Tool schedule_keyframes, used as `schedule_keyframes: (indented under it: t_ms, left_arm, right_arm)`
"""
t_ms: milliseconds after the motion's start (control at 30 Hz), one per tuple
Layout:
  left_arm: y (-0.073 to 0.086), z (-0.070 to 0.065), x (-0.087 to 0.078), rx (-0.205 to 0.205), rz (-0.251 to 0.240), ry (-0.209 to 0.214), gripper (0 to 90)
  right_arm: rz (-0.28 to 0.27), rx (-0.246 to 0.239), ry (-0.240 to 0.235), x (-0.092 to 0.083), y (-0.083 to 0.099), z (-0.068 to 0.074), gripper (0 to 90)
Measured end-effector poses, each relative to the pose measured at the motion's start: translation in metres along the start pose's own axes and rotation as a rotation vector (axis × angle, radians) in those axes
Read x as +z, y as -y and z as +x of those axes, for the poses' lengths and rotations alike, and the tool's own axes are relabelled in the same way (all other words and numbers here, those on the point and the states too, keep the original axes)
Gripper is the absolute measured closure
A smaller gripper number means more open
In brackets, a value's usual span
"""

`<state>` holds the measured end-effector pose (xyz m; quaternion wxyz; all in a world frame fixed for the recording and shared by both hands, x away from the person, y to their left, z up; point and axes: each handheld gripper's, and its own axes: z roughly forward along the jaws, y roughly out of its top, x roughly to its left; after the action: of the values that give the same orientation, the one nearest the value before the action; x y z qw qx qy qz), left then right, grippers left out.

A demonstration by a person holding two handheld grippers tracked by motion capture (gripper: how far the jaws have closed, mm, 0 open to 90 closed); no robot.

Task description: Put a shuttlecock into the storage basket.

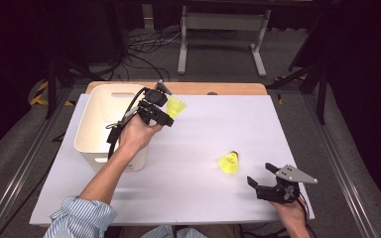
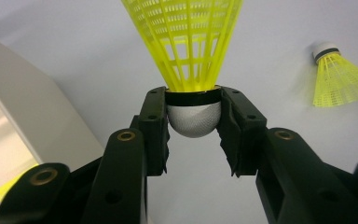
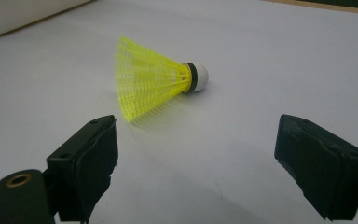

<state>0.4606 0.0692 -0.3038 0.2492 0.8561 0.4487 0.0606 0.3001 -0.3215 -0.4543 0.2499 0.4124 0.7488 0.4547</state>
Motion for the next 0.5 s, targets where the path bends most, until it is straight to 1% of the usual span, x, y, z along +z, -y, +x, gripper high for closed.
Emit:
schedule_keyframes:
  t_ms: [33,167,200,367,400,433,500]
  left_arm:
    - [0.0,0.001,-0.001,0.003,-0.001,-0.003,64.7]
    - [0.002,0.004,-0.003,-0.007,-0.003,0.0,64.7]
    - [0.002,0.005,-0.003,-0.002,0.0,-0.003,64.7]
    - [0.003,0.009,-0.006,-0.012,0.004,0.001,64.7]
    - [0.003,0.01,-0.007,-0.006,0.004,-0.002,64.7]
    - [0.003,0.011,-0.008,-0.014,-0.001,-0.001,64.7]
    - [0.004,0.011,-0.008,-0.014,0.003,0.0,64.7]
  right_arm:
    - [0.0,0.0,0.0,0.0,0.0,0.0,14.0]
    - [-0.001,0.0,0.0,0.0,0.0,0.0,14.0]
    - [0.0,0.0,0.0,0.0,0.0,0.0,14.0]
    - [0.001,0.0,0.0,0.0,0.0,0.0,14.0]
    - [0.001,0.0,0.0,0.0,0.0,0.0,14.0]
    - [0.001,-0.001,-0.001,0.0,0.0,0.0,14.0]
    - [0.001,-0.001,-0.001,0.0,0.0,0.0,14.0]
